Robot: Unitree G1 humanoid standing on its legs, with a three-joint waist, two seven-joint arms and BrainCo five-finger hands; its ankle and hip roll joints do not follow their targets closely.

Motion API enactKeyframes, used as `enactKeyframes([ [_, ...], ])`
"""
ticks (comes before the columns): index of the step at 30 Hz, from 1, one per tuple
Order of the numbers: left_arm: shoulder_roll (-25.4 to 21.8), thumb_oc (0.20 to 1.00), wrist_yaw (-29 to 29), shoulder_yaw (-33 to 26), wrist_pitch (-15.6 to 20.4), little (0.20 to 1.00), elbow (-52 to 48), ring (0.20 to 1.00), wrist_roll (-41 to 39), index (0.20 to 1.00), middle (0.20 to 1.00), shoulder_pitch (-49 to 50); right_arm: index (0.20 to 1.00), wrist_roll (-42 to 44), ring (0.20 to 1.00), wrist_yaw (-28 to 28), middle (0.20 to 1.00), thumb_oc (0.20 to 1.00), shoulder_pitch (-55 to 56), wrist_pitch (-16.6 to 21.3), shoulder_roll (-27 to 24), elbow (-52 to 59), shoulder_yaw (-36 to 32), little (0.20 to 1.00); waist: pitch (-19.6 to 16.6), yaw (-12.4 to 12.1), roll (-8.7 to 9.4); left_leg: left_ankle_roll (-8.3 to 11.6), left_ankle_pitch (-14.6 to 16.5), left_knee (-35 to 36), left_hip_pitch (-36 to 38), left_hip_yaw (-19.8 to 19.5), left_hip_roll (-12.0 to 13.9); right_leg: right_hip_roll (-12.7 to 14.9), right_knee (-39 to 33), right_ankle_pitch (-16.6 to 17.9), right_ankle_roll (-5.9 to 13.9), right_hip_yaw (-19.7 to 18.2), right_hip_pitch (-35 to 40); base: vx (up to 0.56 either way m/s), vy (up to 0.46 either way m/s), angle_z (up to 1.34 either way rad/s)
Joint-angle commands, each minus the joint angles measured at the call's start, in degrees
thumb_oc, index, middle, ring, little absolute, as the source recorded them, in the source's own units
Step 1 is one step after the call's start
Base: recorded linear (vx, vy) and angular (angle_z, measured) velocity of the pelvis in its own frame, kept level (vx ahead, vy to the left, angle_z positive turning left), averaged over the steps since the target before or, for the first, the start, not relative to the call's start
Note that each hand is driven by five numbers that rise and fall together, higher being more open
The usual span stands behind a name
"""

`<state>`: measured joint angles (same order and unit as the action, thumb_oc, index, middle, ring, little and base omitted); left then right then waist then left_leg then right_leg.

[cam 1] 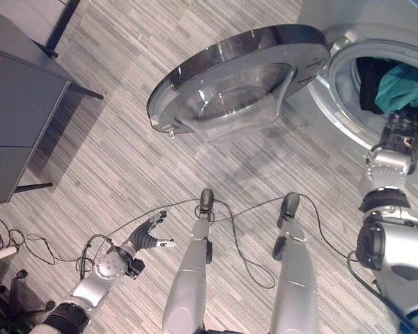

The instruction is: Grab the laundry basket,head to the washer,open it,put in the laundry and shut it.

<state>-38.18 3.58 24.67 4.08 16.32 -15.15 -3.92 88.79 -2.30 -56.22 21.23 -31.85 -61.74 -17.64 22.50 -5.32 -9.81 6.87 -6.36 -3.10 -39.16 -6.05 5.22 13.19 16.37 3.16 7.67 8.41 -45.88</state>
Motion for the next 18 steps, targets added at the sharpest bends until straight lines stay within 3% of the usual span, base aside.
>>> enactKeyframes([
  [1, -1.68, 1.000, 0.37, 0.65, 0.04, 1.000, -0.84, 1.000, 1.03, 1.000, 1.000, 3.69, 1.000, 0.11, 1.000, 0.54, 1.000, 1.000, 2.39, 1.46, -3.02, 1.66, 1.10, 1.000, -2.08, -0.79, -0.38, 3.16, 1.86, -1.03, -0.66, -0.47, 3.34, 4.22, 2.13, -3.10, 4.42, -0.63, 0.62, -0.02, 0.064, -0.05],
  [2, -0.35, 1.000, 0.08, -0.23, -0.16, 1.000, -0.02, 1.000, 2.23, 1.000, 1.000, 3.55, 1.000, -2.88, 1.000, 0.30, 1.000, 1.000, 7.18, -0.27, 0.48, 1.04, 2.19, 1.000, -2.29, -0.15, 0.29, 2.94, 2.07, -1.57, -0.21, -0.14, 3.54, 4.11, 1.80, -2.68, 4.21, -0.88, 1.40, -0.02, 0.066, -0.04],
  [6, 0.75, 1.000, 0.25, -1.12, -0.17, 1.000, 1.28, 1.000, 3.87, 1.000, 1.000, 4.32, 1.000, -7.91, 1.000, 1.60, 1.000, 1.000, 16.46, -3.24, 6.50, 5.06, 4.79, 1.000, -2.50, 1.05, 2.18, 2.58, 3.25, -2.92, 1.67, 0.20, 3.72, 3.99, 0.21, -1.95, 3.96, -0.95, 4.34, -0.01, 0.019, -0.02],
  [12, 0.95, 1.000, 1.47, -3.61, 0.53, 1.000, 3.40, 1.000, 6.30, 1.000, 1.000, 6.28, 1.000, -24.26, 1.000, 5.75, 1.000, 1.000, 31.54, -8.44, 8.45, 12.29, 14.25, 1.000, -2.37, 3.05, 5.06, 1.90, 5.45, -4.80, 6.96, 1.05, 3.93, 4.20, -3.64, 0.03, 4.03, -0.90, 11.45, 0.02, 0.051, -0.08],
  [13, 0.92, 1.000, 1.99, -5.42, 0.86, 1.000, 4.90, 1.000, 7.79, 1.000, 1.000, 7.85, 1.000, -30.97, 1.000, 6.87, 1.000, 1.000, 38.33, -9.65, 8.27, 14.66, 15.95, 1.000, -2.68, 4.16, 6.48, 1.49, 6.90, -5.82, 10.05, 1.55, 3.93, 4.42, -5.75, 0.82, 4.26, -0.95, 15.73, 0.06, 0.085, -0.14],
  [18, 0.68, 1.000, 2.73, -7.39, 1.05, 1.000, 6.16, 1.000, 9.62, 1.000, 1.000, 9.56, 1.000, -36.67, 1.000, 8.03, 1.000, 1.000, 43.87, -10.97, 8.47, 13.90, 16.39, 1.000, -3.24, 5.00, 7.78, 1.25, 8.49, -7.25, 13.33, 1.99, 3.16, 5.22, -8.37, 2.06, 4.77, -0.72, 20.65, 0.06, 0.083, -0.10],
])
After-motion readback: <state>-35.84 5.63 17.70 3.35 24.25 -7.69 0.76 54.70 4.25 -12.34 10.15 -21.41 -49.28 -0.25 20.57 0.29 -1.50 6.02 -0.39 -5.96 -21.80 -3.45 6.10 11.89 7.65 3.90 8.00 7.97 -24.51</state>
